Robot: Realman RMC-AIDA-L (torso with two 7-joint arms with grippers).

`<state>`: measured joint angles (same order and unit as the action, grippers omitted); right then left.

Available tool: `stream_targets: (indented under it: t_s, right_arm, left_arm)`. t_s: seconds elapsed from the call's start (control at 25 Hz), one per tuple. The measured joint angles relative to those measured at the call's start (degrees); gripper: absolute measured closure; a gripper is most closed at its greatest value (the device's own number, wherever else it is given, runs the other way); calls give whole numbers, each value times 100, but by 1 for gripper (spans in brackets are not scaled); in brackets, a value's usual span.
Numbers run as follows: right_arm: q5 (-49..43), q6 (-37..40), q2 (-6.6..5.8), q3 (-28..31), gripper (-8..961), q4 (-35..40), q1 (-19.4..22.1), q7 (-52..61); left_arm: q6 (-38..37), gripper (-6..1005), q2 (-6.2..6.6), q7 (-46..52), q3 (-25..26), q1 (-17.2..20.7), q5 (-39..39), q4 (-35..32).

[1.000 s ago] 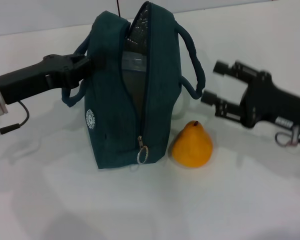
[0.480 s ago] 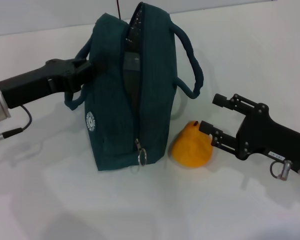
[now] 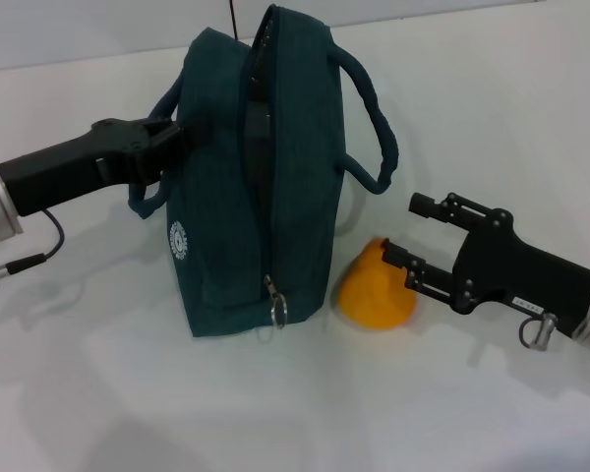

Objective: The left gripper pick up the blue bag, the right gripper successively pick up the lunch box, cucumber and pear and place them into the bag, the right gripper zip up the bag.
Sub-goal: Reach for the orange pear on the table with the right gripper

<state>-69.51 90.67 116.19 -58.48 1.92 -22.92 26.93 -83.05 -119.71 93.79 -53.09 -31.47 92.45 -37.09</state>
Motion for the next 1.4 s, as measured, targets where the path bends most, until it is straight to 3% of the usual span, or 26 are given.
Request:
stream_targets:
  t_s: [0.4, 0.6, 0.84, 1.4]
  right_arm:
    - [-9, -18, 0, 12, 404, -24, -64, 0]
    - [-46, -131, 0, -13, 536, -41, -177, 11]
    - [-53, -235, 0, -14, 535, -55, -232, 23]
    - [-73, -235, 0, -23, 660, -153, -306, 23]
  left_arm:
    - [-1, 934, 0, -1, 0, 1, 0, 0]
    - [-1, 934, 0, -1, 0, -2, 1, 0]
    - [3, 933, 0, -32, 12, -6, -11, 25]
    - [9, 932, 0, -36, 0, 1, -46, 26]
